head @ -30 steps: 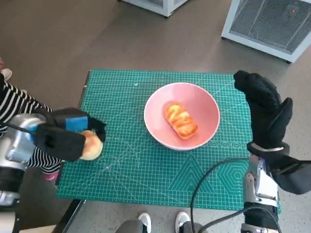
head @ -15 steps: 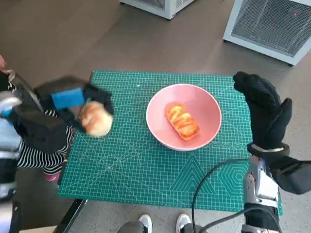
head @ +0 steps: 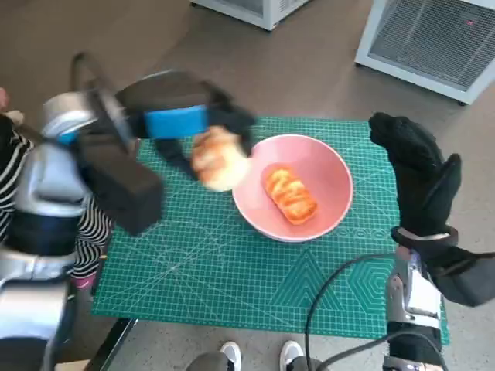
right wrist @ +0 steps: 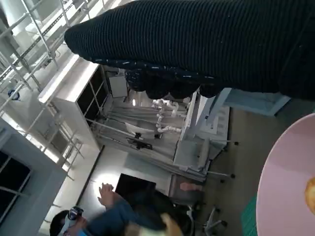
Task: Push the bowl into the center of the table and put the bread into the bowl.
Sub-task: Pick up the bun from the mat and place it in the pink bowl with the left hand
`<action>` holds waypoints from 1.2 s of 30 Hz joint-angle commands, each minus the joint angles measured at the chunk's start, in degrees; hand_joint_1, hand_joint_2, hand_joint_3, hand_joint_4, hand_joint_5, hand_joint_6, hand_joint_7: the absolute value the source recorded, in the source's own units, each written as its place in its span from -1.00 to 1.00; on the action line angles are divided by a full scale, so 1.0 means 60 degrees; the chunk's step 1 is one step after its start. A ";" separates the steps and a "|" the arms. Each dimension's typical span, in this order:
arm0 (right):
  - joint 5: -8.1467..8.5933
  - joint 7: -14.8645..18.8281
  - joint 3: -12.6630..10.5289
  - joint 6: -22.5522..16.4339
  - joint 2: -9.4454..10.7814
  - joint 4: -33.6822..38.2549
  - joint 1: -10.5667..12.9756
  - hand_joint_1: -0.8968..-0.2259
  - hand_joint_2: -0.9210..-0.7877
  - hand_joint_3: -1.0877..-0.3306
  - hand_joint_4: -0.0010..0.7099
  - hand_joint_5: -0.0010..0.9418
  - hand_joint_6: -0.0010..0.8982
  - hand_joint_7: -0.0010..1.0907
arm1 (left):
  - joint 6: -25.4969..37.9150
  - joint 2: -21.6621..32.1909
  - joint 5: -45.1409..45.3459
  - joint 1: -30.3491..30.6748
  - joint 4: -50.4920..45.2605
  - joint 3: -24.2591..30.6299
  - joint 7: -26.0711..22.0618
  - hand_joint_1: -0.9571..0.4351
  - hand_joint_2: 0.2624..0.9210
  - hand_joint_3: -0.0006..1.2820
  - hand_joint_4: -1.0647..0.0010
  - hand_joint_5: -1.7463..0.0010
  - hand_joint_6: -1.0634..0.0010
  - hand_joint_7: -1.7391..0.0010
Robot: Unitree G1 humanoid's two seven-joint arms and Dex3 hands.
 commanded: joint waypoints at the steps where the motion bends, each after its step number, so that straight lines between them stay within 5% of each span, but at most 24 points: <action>1: -0.0159 -0.0087 0.0027 0.0041 0.0017 -0.0022 0.0241 -0.37 -1.00 -0.05 -0.57 -1.00 -0.85 -0.15 | -0.0417 -0.1029 0.0437 -0.0828 0.1774 -0.0521 0.0504 0.38 0.96 -0.93 -0.40 -0.27 -0.28 -0.28; 10: -0.0107 -0.0121 -0.0030 0.0001 0.0021 -0.0266 0.0501 -0.35 -1.00 -0.05 -0.58 -1.00 -0.86 -0.15 | -0.0792 -0.2102 0.1768 -0.1631 0.4456 -0.1498 0.1625 0.38 1.00 -0.93 -0.39 -0.24 -0.19 -0.37; 14: -0.0136 -0.0190 -0.0052 -0.0001 0.0020 -0.0390 0.0619 -0.35 -1.00 -0.05 -0.58 -1.00 -0.86 -0.15 | -0.0353 -0.2422 0.2147 -0.1736 0.5015 -0.1803 0.1605 0.38 1.00 -0.82 -0.19 -0.33 -0.08 -0.48; 16: -0.0144 -0.0232 -0.0061 0.0005 0.0015 -0.0468 0.0681 -0.35 -1.00 -0.06 -0.59 -1.00 -0.86 -0.14 | 0.0087 -0.2545 0.2274 -0.1725 0.5133 -0.1921 0.1414 0.13 1.00 -0.76 -0.07 -0.05 -0.05 -0.52; 17: -0.0146 -0.0252 -0.0065 0.0008 0.0011 -0.0503 0.0708 -0.35 -1.00 -0.06 -0.59 -1.00 -0.86 -0.14 | 0.0305 -0.2585 0.2340 -0.1714 0.5151 -0.1986 0.1334 0.16 0.86 -0.80 0.04 0.19 0.12 -0.19; 20: -0.0160 -0.0322 -0.0076 0.0030 0.0004 -0.0621 0.0787 -0.35 -1.00 -0.06 -0.59 -1.00 -0.86 -0.14 | 0.1067 -0.2728 0.2608 -0.1685 0.5124 -0.2191 0.1103 0.18 0.72 -0.90 0.14 0.69 0.21 0.49; 22: -0.0189 -0.0375 -0.0076 0.0039 0.0002 -0.0683 0.0827 -0.34 -1.00 -0.06 -0.59 -1.00 -0.86 -0.14 | 0.1439 -0.2807 0.2677 -0.1631 0.5058 -0.2250 0.0991 0.17 0.65 -0.95 0.23 0.87 0.27 0.74; 36: -0.0335 -0.0644 -0.0053 0.0202 -0.0013 -0.0835 0.0802 -0.36 -1.00 -0.06 -0.58 -1.00 -0.88 -0.14 | 0.1539 -0.2731 0.2174 -0.0795 0.4251 -0.1844 0.1079 0.16 0.51 -1.00 0.66 1.00 0.40 0.97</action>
